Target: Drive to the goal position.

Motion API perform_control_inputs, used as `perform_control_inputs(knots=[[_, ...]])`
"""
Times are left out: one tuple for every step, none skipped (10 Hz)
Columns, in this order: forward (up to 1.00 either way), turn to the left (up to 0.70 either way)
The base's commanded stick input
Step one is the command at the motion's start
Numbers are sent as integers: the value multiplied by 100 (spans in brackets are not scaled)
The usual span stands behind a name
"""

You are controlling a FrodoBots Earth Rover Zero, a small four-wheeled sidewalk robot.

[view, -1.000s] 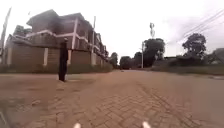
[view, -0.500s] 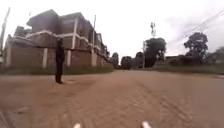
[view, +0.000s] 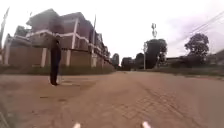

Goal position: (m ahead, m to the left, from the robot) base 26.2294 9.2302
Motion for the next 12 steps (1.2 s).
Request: perform_control_inputs(knots=[[70, -35], [70, -35], [70, -28], [70, -17], [70, 11], [70, 11], [70, 10], [70, 11], [70, 11], [70, 12], [70, 11], [70, 10]])
